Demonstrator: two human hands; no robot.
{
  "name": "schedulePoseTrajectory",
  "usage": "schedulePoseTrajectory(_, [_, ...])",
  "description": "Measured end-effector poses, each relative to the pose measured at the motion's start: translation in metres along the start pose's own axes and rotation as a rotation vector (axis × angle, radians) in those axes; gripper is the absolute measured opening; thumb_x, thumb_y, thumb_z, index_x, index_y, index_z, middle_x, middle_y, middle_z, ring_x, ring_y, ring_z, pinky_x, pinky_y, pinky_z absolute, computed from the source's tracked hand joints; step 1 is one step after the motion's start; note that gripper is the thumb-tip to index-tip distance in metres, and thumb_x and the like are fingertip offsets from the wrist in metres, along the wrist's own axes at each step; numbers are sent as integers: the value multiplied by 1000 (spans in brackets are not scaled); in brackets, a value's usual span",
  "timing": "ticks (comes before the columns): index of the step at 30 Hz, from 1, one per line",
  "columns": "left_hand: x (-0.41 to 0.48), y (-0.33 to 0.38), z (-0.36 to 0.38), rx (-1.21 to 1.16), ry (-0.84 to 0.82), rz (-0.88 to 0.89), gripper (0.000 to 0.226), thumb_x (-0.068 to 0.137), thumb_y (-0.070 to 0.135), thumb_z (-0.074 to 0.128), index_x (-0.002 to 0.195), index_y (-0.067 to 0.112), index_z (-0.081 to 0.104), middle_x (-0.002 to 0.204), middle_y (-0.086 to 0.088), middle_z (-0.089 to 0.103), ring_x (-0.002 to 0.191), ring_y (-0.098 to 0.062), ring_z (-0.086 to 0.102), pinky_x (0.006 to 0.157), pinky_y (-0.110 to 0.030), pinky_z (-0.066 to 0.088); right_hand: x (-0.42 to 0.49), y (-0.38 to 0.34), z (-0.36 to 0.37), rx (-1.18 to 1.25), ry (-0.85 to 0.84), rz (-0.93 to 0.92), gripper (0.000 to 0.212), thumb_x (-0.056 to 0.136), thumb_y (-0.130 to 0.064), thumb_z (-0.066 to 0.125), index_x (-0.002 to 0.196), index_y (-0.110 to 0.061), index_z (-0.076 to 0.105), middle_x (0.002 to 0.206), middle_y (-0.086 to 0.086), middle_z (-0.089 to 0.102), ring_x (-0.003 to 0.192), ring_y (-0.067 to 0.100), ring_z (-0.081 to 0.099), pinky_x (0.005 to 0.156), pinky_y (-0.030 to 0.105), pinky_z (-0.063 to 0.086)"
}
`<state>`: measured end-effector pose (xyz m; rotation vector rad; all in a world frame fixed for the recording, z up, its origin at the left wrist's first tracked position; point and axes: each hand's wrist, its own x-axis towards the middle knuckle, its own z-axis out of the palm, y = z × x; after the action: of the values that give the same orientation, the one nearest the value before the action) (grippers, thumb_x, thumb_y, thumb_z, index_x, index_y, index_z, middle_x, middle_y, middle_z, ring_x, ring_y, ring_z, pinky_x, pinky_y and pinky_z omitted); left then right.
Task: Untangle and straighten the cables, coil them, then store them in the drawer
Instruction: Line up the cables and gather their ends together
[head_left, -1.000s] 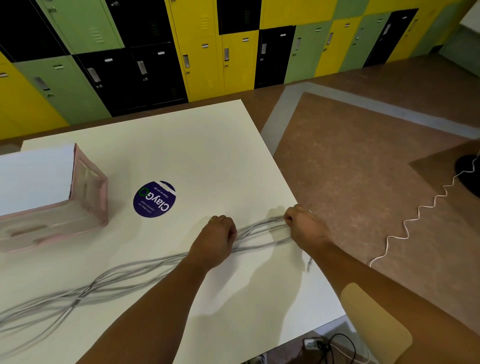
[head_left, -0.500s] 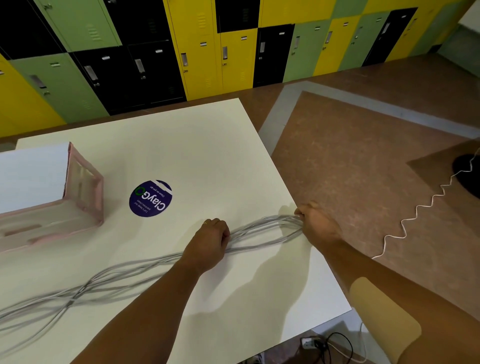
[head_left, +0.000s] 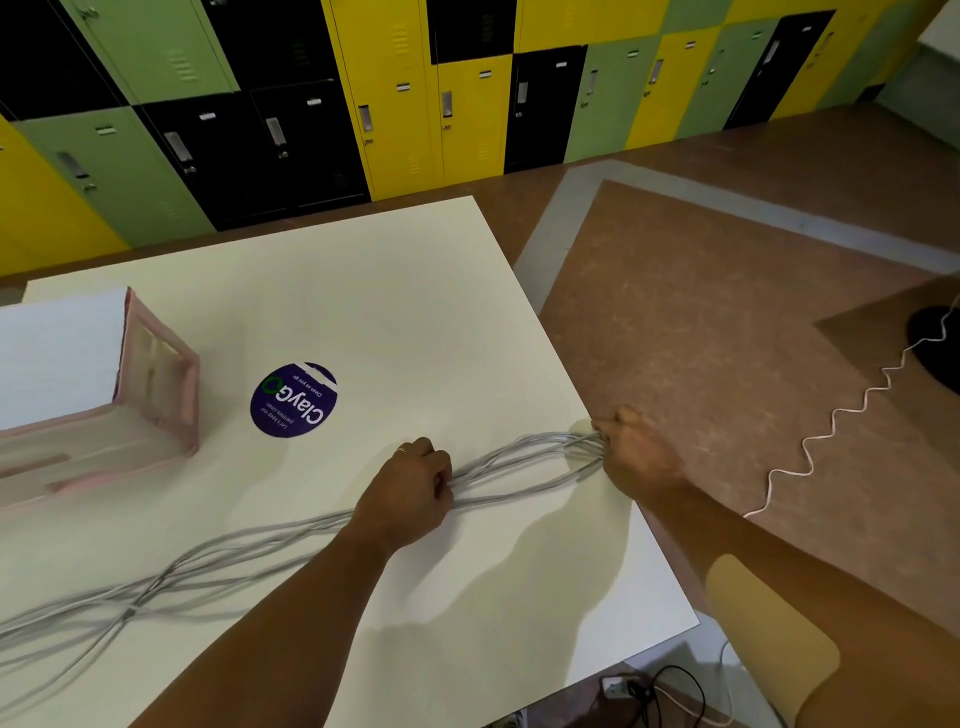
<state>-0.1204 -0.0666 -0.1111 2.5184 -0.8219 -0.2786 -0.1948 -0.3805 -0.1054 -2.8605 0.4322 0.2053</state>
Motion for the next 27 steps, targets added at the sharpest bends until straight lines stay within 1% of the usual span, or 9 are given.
schedulePoseTrajectory(3, [3, 3, 4, 3, 1, 8, 5, 79, 23, 62, 77, 19, 64, 79, 6, 50, 75, -15, 49, 64, -32, 48, -6, 2, 0, 40, -59, -11, 43, 84, -26, 40, 118, -16, 63, 108, 5, 52, 101, 28, 45, 87, 36, 42])
schedulePoseTrajectory(5, [5, 5, 6, 23, -10, 7, 14, 80, 29, 62, 71, 19, 62, 77, 5, 48, 72, -16, 49, 63, -31, 48, -9, 4, -2, 71, -133, -16, 58, 80, -34, 33, 130, -16, 55, 117, 7, 57, 106, 27, 43, 94, 37, 42])
schedulePoseTrajectory(9, [9, 5, 7, 17, -28, 22, 21, 83, 21, 63, 64, 20, 53, 77, 2, 48, 71, -18, 49, 63, -36, 49, -9, 9, -1, 66, -204, -41, 70, 79, -37, 37, 145, -15, 40, 129, 6, 58, 114, 26, 40, 98, 39, 41])
schedulePoseTrajectory(13, [12, 7, 6, -41, -21, 4, 25, 78, 15, 67, 68, 22, 45, 76, 6, 45, 71, -16, 48, 62, -36, 47, -8, 17, -2, 75, -281, -48, 56, 75, -19, 45, 131, -21, 44, 122, 6, 62, 111, 27, 43, 89, 37, 44])
schedulePoseTrajectory(15, [14, 9, 6, -65, -37, 9, 16, 78, 13, 65, 82, 20, 51, 83, 7, 49, 77, -15, 49, 66, -34, 48, -5, 21, -1, 53, -306, -50, 48, 79, -10, 42, 125, -20, 49, 119, 8, 63, 109, 28, 44, 88, 37, 43])
schedulePoseTrajectory(19, [17, 15, 11, -73, -90, 68, 39, 82, 5, 59, 117, 22, 57, 107, 7, 54, 96, -11, 50, 82, -27, 46, -2, 24, 1, -30, -294, -56, 29, 85, -6, 39, 106, -17, 57, 116, 6, 63, 109, 27, 44, 90, 36, 38])
schedulePoseTrajectory(22, [19, 20, 17, -22, -127, 113, 44, 80, -3, 52, 116, 21, 61, 108, 5, 56, 98, -16, 51, 85, -31, 48, -1, 23, 4, -112, -227, -57, 18, 89, -7, 41, 95, -21, 51, 114, 2, 60, 111, 25, 42, 90, 37, 34])
schedulePoseTrajectory(24, [18, 21, 19, -17, -105, 115, 44, 79, -5, 51, 114, 20, 63, 106, 3, 56, 96, -18, 52, 84, -33, 49, 0, 25, 6, -118, -199, -69, 21, 89, -8, 42, 101, -17, 57, 113, 3, 60, 114, 27, 46, 92, 37, 35])
schedulePoseTrajectory(27, [18, 21, 21, -27, -80, 107, 40, 78, -3, 52, 109, 19, 65, 103, 2, 56, 95, -20, 52, 82, -34, 48, 3, 25, 5, 28, -234, -41, 27, 90, -7, 41, 108, -10, 60, 114, 12, 61, 111, 32, 55, 90, 34, 41])
